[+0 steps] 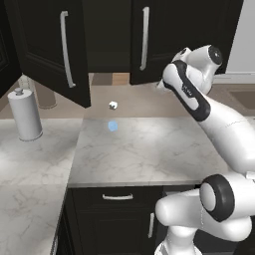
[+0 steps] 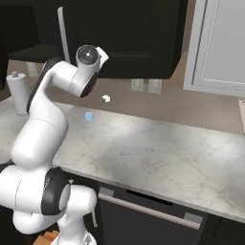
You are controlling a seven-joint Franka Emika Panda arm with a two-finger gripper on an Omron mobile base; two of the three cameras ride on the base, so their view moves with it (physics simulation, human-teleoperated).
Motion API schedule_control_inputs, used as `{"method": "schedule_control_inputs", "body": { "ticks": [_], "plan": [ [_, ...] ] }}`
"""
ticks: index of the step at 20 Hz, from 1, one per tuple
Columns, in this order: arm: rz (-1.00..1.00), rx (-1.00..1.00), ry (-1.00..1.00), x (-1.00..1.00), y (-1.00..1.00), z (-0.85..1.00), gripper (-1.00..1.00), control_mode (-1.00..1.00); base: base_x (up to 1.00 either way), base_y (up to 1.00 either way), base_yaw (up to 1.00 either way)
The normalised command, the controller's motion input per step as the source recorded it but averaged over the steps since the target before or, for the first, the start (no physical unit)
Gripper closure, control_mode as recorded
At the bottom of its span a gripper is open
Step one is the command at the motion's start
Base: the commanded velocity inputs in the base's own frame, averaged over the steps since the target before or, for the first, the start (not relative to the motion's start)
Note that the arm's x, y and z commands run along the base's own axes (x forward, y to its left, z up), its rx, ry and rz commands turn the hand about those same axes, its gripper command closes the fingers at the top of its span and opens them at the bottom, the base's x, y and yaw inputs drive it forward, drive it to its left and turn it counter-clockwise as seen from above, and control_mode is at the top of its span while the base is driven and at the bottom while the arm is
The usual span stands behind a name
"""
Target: Close all open cabinet doors.
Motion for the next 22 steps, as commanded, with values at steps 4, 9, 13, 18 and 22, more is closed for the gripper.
{"method": "schedule_control_inputs", "body": {
  "ticks": [4, 9, 13, 18, 22],
  "plan": [
    [-0.06, -0.10, -0.13, 0.58, 0.00, 0.00, -1.00, -1.00, 0.00, 0.00, 0.00],
    [-0.03, -0.08, -0.10, 0.60, 0.00, 0.00, -1.00, -1.00, 0.00, 0.00, 0.00],
    [-0.03, -0.09, -0.12, 0.56, 0.00, 0.00, -1.00, -1.00, 0.00, 0.00, 0.00],
    [-0.03, -0.09, -0.10, 0.55, 0.00, 0.00, -1.00, -1.00, 0.00, 0.00, 0.00],
    [-0.03, -0.08, -0.08, 0.49, 0.00, 0.00, -1.00, -1.00, 0.00, 0.00, 0.00]
  ]
}}
